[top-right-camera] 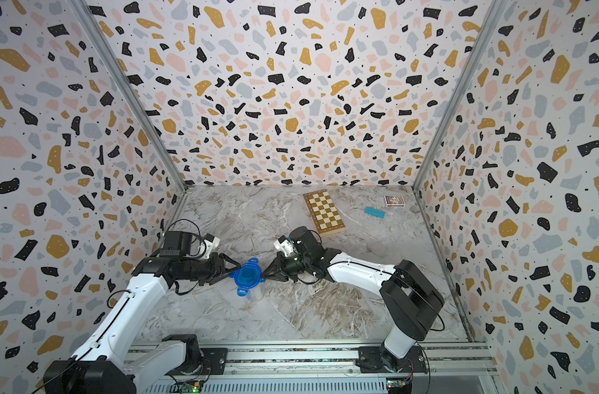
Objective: Pack away toiletry kits
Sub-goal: Close the fastener on the container.
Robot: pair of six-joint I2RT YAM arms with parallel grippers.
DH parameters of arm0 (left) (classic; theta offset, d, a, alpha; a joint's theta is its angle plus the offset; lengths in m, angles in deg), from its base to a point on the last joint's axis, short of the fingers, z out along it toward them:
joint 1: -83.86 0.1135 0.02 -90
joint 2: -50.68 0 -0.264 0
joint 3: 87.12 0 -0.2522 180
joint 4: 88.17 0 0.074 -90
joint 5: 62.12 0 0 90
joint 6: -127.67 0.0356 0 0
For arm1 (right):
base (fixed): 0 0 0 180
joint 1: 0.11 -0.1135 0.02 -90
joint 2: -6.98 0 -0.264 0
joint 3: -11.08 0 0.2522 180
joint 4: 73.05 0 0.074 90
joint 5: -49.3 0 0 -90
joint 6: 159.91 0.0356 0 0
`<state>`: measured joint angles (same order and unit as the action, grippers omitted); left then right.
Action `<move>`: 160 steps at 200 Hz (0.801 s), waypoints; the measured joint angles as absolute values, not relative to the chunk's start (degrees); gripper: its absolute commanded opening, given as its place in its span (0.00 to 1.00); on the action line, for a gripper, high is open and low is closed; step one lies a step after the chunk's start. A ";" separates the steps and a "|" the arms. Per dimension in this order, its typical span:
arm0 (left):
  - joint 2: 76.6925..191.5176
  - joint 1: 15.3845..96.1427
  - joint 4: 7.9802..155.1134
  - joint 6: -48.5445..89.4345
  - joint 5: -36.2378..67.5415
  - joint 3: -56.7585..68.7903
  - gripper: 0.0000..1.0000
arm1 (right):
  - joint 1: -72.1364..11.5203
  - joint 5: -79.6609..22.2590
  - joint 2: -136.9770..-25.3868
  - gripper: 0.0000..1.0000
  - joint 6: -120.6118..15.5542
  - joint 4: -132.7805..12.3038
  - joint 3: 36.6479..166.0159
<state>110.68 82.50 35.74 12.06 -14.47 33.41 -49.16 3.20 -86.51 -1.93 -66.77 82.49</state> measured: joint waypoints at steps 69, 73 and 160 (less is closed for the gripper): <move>110.75 80.99 35.65 12.63 -13.24 33.49 0.38 | -48.97 3.20 -86.51 0.08 0.28 -68.46 81.66; 110.75 80.90 35.65 12.74 -13.13 33.49 0.35 | -48.97 3.20 -86.51 0.08 0.35 -68.46 81.66; 111.73 77.67 35.78 12.82 -10.10 33.30 0.21 | -48.70 2.39 -86.49 0.11 -0.11 -67.43 81.64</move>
